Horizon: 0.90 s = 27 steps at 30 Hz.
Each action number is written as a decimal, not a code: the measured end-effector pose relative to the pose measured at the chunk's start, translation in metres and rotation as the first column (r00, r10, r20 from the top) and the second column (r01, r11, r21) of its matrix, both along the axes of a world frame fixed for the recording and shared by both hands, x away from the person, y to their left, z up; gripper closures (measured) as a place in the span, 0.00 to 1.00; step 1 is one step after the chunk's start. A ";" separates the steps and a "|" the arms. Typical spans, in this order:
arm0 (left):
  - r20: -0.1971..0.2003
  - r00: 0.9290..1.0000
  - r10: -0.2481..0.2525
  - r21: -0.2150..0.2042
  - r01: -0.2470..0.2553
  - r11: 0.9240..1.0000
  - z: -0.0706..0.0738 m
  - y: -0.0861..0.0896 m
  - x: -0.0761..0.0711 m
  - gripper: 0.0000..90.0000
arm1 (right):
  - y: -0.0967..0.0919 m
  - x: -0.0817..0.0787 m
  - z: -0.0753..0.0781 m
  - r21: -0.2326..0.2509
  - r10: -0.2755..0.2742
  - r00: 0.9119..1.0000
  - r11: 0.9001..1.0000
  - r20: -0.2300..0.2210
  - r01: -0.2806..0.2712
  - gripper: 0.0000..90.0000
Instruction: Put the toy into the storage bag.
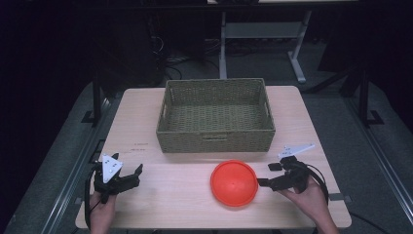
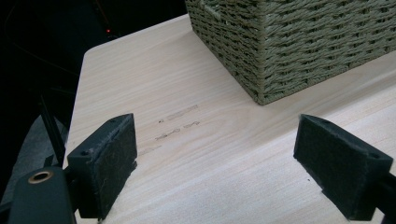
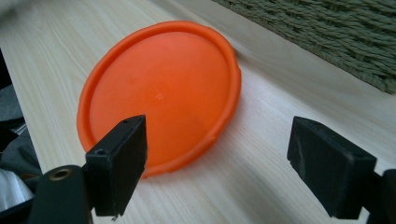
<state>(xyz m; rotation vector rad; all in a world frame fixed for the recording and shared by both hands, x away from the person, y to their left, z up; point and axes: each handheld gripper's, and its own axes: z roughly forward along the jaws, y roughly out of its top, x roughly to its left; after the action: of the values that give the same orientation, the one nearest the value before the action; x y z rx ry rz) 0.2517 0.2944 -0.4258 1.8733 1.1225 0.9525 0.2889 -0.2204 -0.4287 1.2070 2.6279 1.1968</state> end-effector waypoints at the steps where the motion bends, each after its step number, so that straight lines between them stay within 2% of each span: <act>1: 0.000 1.000 -0.001 0.001 0.001 1.000 0.000 0.000 0.000 0.14 | 0.002 0.002 0.000 -0.006 0.003 1.000 1.000 -0.006 -0.003 0.22; 4: -0.001 1.000 0.000 0.002 0.000 1.000 0.000 0.000 0.000 0.14 | 0.007 0.008 0.000 -0.004 0.013 1.000 1.000 -0.028 -0.013 0.23; 12: 0.000 1.000 0.005 0.013 -0.005 1.000 0.000 -0.001 0.001 0.14 | 0.023 0.021 0.003 -0.042 0.047 0.997 0.998 -0.067 -0.050 0.25; 14: 0.001 1.000 0.004 0.012 -0.004 1.000 0.000 -0.001 0.000 0.14 | 0.028 0.024 0.003 -0.070 0.064 0.996 0.995 -0.065 -0.068 0.25; 20: 0.001 1.000 0.001 0.014 -0.001 1.000 0.000 -0.001 0.000 0.14 | 0.038 0.036 0.000 -0.092 0.076 0.994 0.992 -0.074 -0.083 0.28; 22: 0.003 1.000 -0.001 0.014 0.001 1.000 0.000 -0.002 0.000 0.14 | 0.039 0.039 -0.003 -0.103 0.064 0.994 0.992 -0.086 -0.073 0.29; 27: 0.000 1.000 -0.005 0.023 0.005 1.000 0.000 -0.002 0.000 0.14 | 0.044 0.044 -0.011 -0.128 0.083 0.992 0.987 -0.097 -0.095 0.38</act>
<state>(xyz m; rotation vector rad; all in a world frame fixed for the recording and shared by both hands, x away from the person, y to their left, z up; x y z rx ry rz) 0.2521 0.2922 -0.4253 1.8938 1.1099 0.9669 0.3331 -0.1761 -0.4393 1.1602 2.8038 0.9819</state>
